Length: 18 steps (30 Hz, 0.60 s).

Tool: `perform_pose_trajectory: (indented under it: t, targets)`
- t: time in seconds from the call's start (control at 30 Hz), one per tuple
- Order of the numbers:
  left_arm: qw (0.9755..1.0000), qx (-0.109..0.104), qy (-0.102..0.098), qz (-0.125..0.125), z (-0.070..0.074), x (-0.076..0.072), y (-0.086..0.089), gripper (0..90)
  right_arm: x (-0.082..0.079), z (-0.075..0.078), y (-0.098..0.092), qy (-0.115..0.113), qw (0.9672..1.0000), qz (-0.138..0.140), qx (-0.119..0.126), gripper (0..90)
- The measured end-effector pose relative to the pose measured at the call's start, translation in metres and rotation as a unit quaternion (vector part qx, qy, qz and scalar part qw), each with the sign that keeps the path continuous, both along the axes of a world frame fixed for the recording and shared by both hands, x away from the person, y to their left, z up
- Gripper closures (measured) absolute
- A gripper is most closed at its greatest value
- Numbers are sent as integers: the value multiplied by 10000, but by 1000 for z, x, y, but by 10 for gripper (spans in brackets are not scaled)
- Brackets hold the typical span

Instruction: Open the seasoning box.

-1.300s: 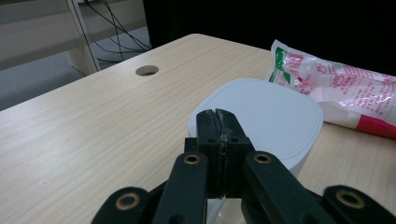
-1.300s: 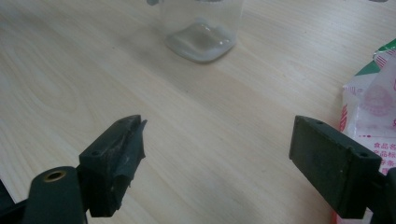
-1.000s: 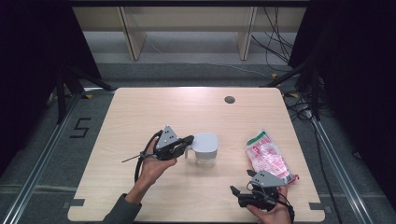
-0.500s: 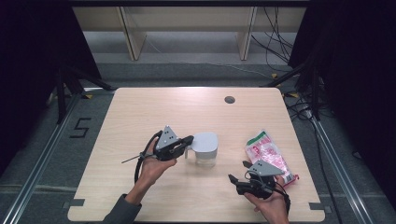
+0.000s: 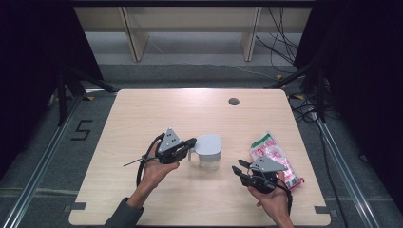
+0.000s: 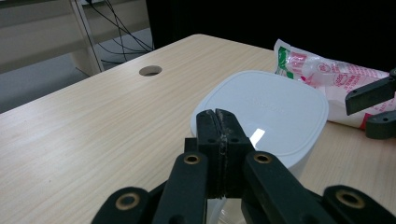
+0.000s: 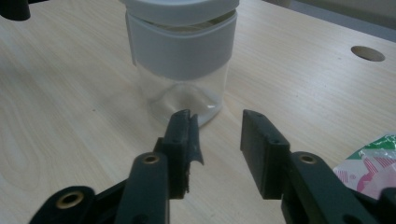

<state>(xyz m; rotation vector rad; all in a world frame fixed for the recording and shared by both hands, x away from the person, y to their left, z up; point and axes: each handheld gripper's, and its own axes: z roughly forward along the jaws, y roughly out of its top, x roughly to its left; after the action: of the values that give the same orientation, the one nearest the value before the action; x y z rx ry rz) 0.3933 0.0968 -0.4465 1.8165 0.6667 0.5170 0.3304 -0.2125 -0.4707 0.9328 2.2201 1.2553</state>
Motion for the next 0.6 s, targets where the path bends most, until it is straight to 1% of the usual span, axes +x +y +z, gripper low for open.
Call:
perform_pose_trajectory:
  t: [0.07,0.1,0.13,0.17,0.2,0.23,0.3,0.33,0.37,0.4,0.43,0.47,0.5,0.53,0.57,0.6]
  targets:
    - [10000,12,-11,-10,0,0,0,885,1,1,1,25,10000,-25,67,686]
    - [10000,6,-3,3,0,0,0,886,5,1,1,-108,9999,114,8,705]
    - [10000,14,-9,4,0,0,0,887,3,2,2,24,10000,-21,78,725]
    - [10000,-17,-15,-21,0,0,0,887,7,1,2,-67,9999,80,98,737]
    - [10000,5,-10,-1,0,0,0,887,7,2,3,-115,9999,58,33,751]
    - [10000,-8,-19,-8,0,0,0,887,8,3,4,-56,9999,86,23,759]
    - [10000,21,-14,11,0,-1,0,888,9,4,7,-107,9999,94,60,776]
    - [10000,-15,-16,-11,-1,0,-1,888,9,5,7,-14,9999,106,58,782]
    - [10000,8,-15,3,0,-1,0,888,10,6,8,-57,9999,127,42,787]
    - [10000,30,-14,13,0,-1,0,889,13,6,8,-176,9997,159,5,795]
    - [10000,29,-14,12,0,-1,0,889,11,7,10,-21,9999,136,47,802]
    - [10000,17,-17,7,-1,-1,0,889,11,8,11,-21,9999,105,74,808]
    - [10000,-9,-11,16,-1,-1,0,889,14,9,11,-99,9998,165,42,816]
    - [10000,-3,-25,18,-1,0,0,889,16,9,11,-226,9996,189,11,822]
    - [10000,-9,-25,12,-1,0,0,889,15,10,13,-109,9998,180,58,830]
    - [10000,-17,-21,8,-1,0,1,889,16,10,14,-97,9998,177,70,838]
